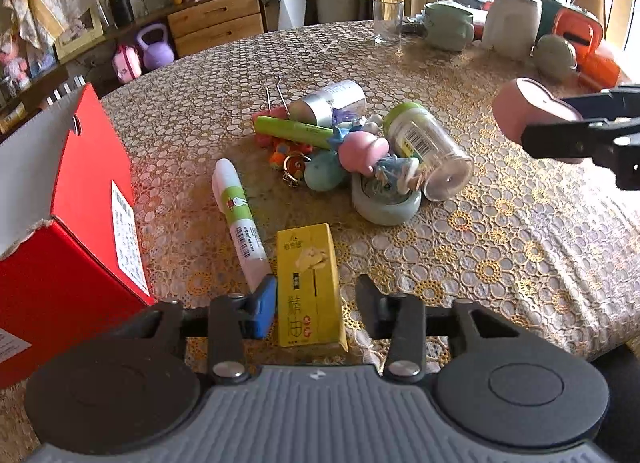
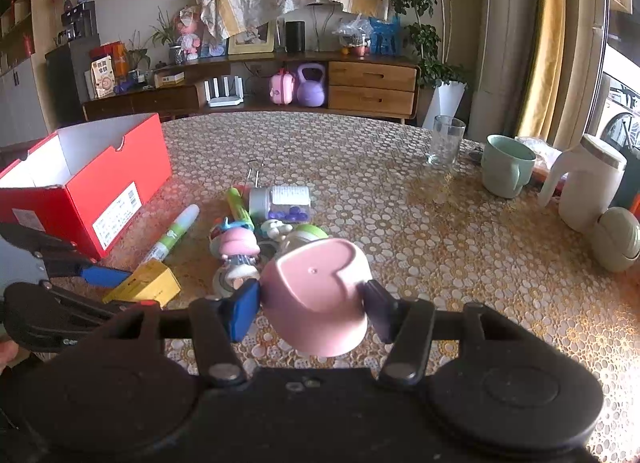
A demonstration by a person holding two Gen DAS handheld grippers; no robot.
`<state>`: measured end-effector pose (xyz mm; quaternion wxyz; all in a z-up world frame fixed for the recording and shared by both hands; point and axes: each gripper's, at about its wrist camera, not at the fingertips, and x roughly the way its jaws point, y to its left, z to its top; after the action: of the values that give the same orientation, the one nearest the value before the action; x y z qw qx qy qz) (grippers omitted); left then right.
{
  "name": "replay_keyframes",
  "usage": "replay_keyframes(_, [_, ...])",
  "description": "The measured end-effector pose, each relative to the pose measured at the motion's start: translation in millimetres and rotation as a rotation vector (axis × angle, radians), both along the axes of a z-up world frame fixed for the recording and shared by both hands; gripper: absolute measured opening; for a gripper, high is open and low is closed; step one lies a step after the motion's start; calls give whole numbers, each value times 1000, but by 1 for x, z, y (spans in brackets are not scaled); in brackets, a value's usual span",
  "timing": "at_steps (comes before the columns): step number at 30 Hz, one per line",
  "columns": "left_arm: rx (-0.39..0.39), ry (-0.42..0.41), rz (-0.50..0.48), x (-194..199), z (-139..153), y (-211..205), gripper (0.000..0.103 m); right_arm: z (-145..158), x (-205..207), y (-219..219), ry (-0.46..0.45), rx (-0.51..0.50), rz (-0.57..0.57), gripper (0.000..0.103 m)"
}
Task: Organize rigid objects
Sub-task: 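Carry the pink dish and yellow box with both tools into the red box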
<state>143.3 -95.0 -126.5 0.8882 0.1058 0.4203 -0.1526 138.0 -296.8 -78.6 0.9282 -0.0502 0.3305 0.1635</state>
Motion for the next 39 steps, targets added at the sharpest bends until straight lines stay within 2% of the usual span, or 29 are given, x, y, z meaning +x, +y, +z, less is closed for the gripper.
replay_keyframes(1, [10, -7, 3, -1, -1, -1, 33, 0, 0, 0, 1, -2, -1, 56])
replay_keyframes(8, [12, -28, 34, 0, 2, 5, 30, 3, 0, 3, 8, -12, -8, 56])
replay_keyframes(13, [-57, -71, 42, -4, 31, 19, 30, 14, -2, 11, 3, -13, 1, 56])
replay_keyframes(18, [-124, -64, 82, -2, 66, 42, 30, 36, -2, 31, -16, -9, 39, 56])
replay_keyframes(28, [-151, -99, 172, 1, 118, 107, 30, 78, 11, 110, -34, 3, 187, 56])
replay_keyframes(39, [-125, -115, 295, 27, 132, 195, 30, 89, 36, 224, -58, -33, 363, 56])
